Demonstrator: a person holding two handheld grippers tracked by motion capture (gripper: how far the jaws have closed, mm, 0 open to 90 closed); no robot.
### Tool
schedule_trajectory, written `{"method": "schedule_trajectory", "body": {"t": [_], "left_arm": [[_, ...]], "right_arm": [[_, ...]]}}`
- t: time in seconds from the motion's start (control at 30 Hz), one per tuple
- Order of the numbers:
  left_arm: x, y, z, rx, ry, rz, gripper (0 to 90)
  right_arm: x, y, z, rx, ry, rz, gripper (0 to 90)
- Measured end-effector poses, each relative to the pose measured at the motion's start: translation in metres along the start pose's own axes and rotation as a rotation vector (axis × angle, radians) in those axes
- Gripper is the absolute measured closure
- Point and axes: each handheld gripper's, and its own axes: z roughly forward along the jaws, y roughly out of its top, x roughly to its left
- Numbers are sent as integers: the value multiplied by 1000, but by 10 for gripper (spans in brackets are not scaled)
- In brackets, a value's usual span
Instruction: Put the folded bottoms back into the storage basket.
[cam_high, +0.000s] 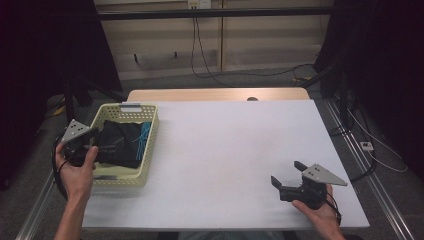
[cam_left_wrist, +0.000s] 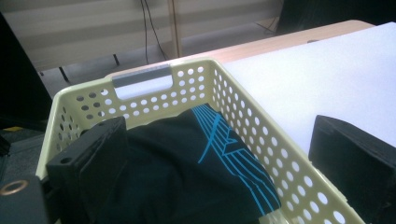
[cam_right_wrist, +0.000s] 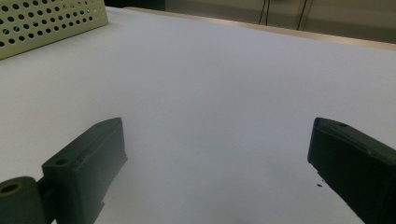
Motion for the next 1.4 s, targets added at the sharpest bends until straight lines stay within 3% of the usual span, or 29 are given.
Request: {"method": "schedule_trajectory", "body": {"t": [0.2, 0.4, 0.7, 0.93, 1.4], "left_arm": [[0, -7, -10, -4, 0, -3, 51], [3, -16, -19, -6, -2, -47, 52], [-5, -21, -28, -3, -27, -58, 52], [-15, -28, -38, -27, -17, -43, 42], [-36, -31, -39, -37, -37, -31, 39]], "right_arm": [[1, 0, -1, -4, 0, -1, 39], [1, 1, -1, -5, -1, 2, 39], [2, 1, 1, -5, 3, 2, 39], [1, 1, 0, -7, 6, -2, 39], [2, 2, 2, -9, 12, -3, 39]]}}
